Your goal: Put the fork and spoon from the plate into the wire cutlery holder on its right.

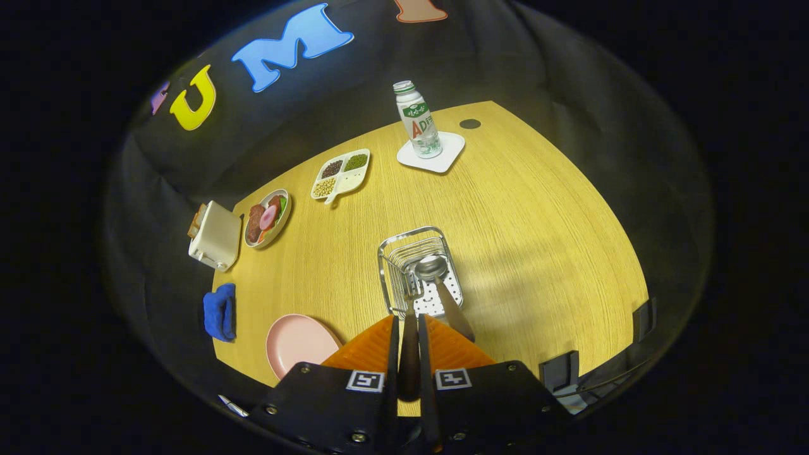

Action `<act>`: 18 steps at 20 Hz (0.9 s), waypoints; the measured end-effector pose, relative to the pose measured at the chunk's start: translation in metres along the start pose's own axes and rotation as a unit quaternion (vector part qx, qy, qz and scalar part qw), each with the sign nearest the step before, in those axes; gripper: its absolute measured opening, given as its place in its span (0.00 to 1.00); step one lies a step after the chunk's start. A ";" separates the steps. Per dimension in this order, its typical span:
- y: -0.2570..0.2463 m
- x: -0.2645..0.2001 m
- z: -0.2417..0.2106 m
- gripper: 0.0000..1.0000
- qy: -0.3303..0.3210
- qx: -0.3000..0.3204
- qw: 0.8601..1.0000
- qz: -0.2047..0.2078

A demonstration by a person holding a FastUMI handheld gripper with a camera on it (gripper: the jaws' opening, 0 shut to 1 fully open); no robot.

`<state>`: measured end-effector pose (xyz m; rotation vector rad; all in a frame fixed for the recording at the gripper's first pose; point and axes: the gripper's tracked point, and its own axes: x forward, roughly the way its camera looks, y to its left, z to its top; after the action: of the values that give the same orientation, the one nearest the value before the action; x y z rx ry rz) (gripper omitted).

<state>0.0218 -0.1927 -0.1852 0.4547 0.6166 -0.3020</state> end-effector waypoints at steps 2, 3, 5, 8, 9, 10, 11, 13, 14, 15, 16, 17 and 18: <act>0.000 -0.001 0.005 0.18 -0.012 -0.003 1.000 -0.002; 0.001 -0.002 0.007 0.18 -0.018 -0.005 1.000 -0.002; 0.001 -0.005 0.009 0.18 -0.025 -0.008 1.000 -0.003; 0.002 -0.008 0.016 0.23 -0.043 -0.027 0.999 -0.007; 0.003 -0.010 0.020 0.23 -0.051 -0.035 0.998 -0.011; 0.005 -0.015 0.025 0.22 -0.063 -0.043 0.997 -0.012; 0.008 -0.019 0.031 0.23 -0.076 -0.049 0.996 -0.012; 0.013 -0.027 0.043 0.23 -0.101 -0.063 0.993 -0.014; 0.015 -0.032 0.049 0.23 -0.116 -0.071 0.991 -0.017; 0.017 -0.038 0.056 0.23 -0.131 -0.079 0.988 -0.020; 0.021 -0.047 0.067 0.22 -0.156 -0.088 0.984 -0.023; 0.026 -0.059 0.078 0.22 -0.181 -0.096 0.978 -0.025; 0.030 -0.070 0.088 0.22 -0.207 -0.105 0.972 -0.027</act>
<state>0.0218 -0.2010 -0.0688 0.1619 0.2488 -0.3676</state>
